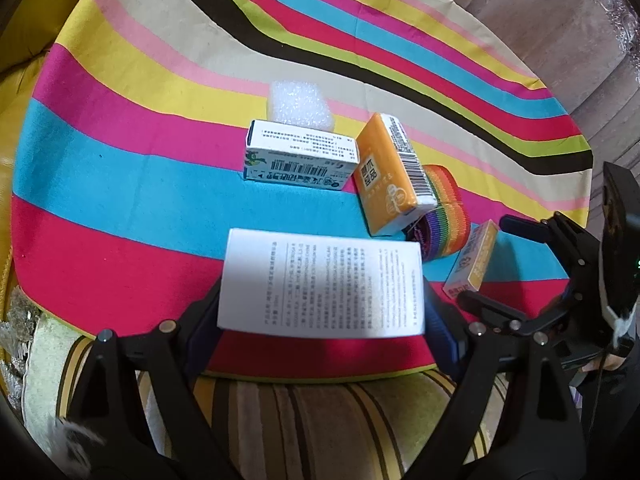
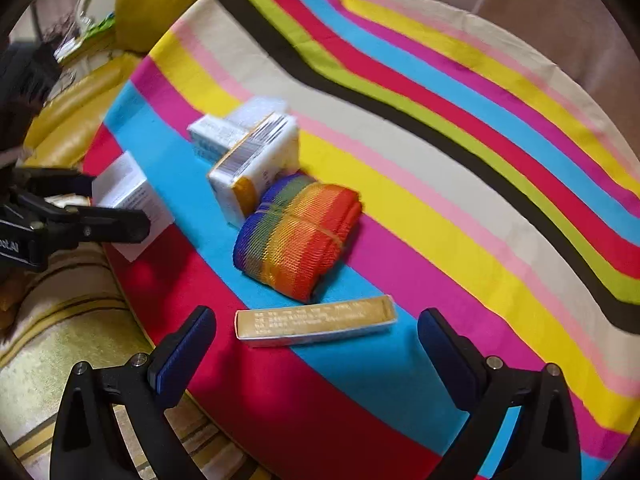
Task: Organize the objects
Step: 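Close the right gripper on the gold box, then carry the white printed box and gold box over the purple box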
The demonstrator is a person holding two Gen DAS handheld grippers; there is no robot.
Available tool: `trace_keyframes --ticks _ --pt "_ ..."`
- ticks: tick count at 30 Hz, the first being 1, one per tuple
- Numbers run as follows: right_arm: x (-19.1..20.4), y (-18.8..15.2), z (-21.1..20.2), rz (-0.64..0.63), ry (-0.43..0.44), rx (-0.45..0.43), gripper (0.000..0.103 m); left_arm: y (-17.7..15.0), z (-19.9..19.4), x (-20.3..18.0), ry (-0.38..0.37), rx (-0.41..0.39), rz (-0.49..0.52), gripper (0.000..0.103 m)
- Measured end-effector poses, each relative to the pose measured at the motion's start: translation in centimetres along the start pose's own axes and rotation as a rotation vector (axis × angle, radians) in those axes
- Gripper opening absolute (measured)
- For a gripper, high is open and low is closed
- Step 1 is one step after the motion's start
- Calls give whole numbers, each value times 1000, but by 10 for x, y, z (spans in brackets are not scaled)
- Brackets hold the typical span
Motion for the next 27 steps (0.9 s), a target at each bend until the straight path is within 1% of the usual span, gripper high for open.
trace_keyframes --ticks 3,5,6,10,13,14,19,23,27 --pt "1 -2 11 2 12 21 101 0 2 1 -1 5 5 88" --pt "0 -5 15 12 1 27 86 0 2 1 0 7 11 88" --pt "-2 -7 15 24 -4 31 82 0 2 1 1 6 14 88" --pt "-5 -8 9 66 -21 20 82 1 -4 -2 14 -13 34 88" --pt "-7 -9 -2 126 -87 12 82 3 -10 -10 -2 -34 34 88" --pt "-9 -11 -8 170 -113 7 82 2 -12 -14 -12 -33 35 88" --pt "-10 -23 -39 311 -225 -15 82 -7 -14 -46 -60 -23 80 88" --pt "-1 -35 -66 338 -351 -23 82 -13 -16 -70 -93 -16 121 88" --pt "-2 -45 -93 390 -430 -45 82 -19 -18 -91 -114 -11 153 88"
Point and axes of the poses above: each gripper's, at about its wrist camera, not at the fingertips, and z roughly the way its jaws point, x to its left, y to its top, the point moved 2 cm from there along z, roughly the way its jaws point, and after that the axes turned 15 degrees about -x, right-handed, at the moved point
